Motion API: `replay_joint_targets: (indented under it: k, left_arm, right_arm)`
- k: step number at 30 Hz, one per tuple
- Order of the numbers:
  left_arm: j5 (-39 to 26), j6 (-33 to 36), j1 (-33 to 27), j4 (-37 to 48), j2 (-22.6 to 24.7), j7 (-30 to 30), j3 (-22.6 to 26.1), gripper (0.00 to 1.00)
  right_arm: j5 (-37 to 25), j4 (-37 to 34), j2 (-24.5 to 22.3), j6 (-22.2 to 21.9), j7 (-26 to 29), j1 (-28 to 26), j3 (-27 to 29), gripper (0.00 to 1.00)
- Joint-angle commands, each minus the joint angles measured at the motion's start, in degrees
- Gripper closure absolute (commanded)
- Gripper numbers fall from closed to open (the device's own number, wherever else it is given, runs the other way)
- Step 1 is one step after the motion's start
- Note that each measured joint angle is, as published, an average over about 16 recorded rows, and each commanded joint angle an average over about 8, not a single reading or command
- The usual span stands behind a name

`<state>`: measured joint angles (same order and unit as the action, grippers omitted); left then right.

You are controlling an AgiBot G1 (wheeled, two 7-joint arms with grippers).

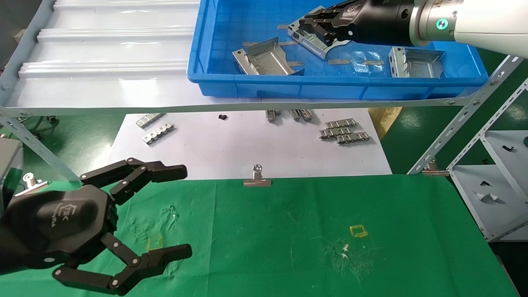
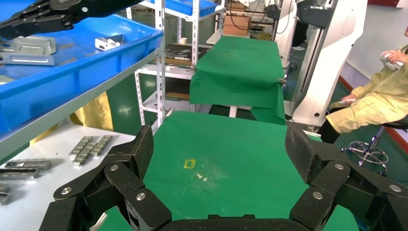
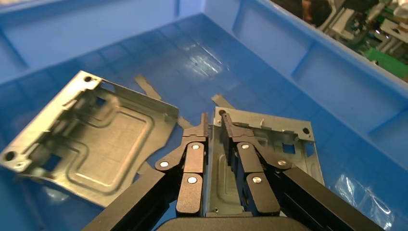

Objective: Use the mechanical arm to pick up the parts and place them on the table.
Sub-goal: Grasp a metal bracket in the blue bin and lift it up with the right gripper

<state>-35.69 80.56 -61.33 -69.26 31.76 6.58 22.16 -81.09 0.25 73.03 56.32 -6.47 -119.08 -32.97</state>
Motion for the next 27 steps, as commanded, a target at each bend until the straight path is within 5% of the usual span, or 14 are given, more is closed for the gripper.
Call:
replay_joint_targets:
  k: [1,11,21,23,27]
  left_arm:
    - [0.0,0.0,0.0,0.0,0.0,0.0,0.0,0.0]
    - [0.0,0.0,0.0,0.0,0.0,0.0,0.0,0.0]
    - [0.0,0.0,0.0,0.0,0.0,0.0,0.0,0.0]
    - [0.0,0.0,0.0,0.0,0.0,0.0,0.0,0.0]
    - [0.0,0.0,0.0,0.0,0.0,0.0,0.0,0.0]
  right_arm:
    - [-1.0,-0.8,1.2,-1.9,0.9,-0.3,-0.7,0.0]
    - [-3.5,-0.9,3.7,-10.7,4.4,-0.6,-2.5,0.0]
    - [-4.2,0.1,3.4,-6.9,7.5,-1.0,-3.0,0.0]
    - [-4.7,0.0,3.3,-6.2,8.0,-0.9,-3.3,0.11]
    - [-5.6,-0.3,3.4,-5.9,8.8,-0.5,-3.9,0.61]
